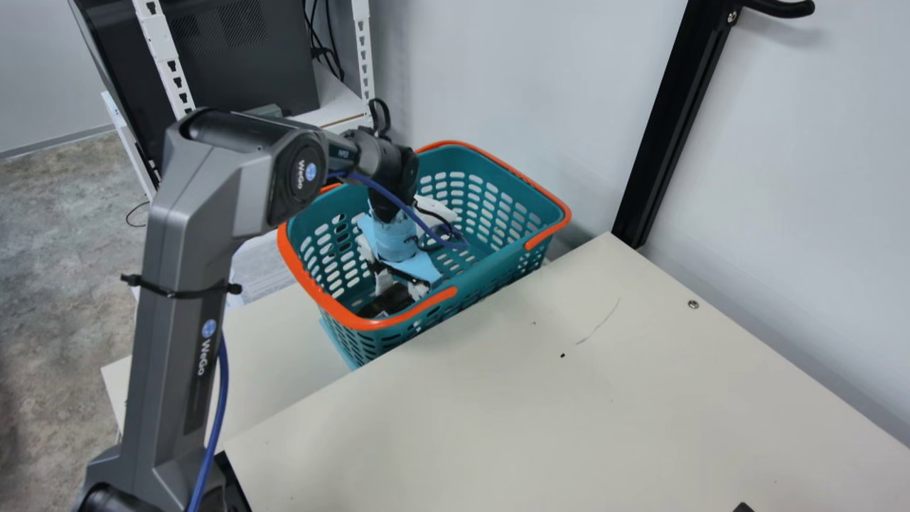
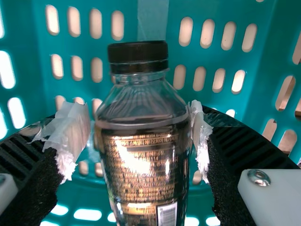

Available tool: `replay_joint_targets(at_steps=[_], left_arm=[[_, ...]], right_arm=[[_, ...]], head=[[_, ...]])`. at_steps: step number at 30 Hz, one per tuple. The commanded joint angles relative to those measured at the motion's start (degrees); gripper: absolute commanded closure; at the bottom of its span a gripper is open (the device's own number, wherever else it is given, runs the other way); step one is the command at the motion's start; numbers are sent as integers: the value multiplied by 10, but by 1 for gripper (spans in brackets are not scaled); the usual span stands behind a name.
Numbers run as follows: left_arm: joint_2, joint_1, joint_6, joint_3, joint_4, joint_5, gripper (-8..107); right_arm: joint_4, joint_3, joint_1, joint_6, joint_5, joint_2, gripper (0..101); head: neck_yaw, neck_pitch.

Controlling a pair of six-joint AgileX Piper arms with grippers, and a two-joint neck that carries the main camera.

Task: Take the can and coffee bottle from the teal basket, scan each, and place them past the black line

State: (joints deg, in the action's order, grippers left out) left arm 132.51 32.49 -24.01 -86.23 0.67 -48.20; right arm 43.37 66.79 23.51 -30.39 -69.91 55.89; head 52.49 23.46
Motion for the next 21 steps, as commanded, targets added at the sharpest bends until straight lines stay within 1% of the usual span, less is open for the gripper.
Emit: replay_joint_targets(at_steps=[1, 2, 5, 8, 13, 15, 21], left_arm=[[6, -2, 8, -2, 3, -1, 54], [8, -3, 11, -3, 4, -1, 89], [4, -6, 21, -4, 9, 0, 89], [-15, -9, 30, -4, 15, 7, 89], [-81, -13, 36, -4, 35, 31, 89], [-113, -14, 37, -8, 50, 39, 89], [-202, -15, 30, -37, 137, 47, 89]], right_arm=[[0, 0, 0, 0, 0, 0, 0], [0, 0, 0, 0, 0, 0, 0], [0, 0, 0, 0, 0, 0, 0], [0, 0, 0, 0, 0, 0, 0], [0, 0, 0, 0, 0, 0, 0], [0, 0, 0, 0, 0, 0, 0], [0, 0, 0, 0, 0, 0, 0]], head=[[13, 15], [13, 15], [13, 15], [13, 15], [13, 15], [13, 15], [13, 15]])
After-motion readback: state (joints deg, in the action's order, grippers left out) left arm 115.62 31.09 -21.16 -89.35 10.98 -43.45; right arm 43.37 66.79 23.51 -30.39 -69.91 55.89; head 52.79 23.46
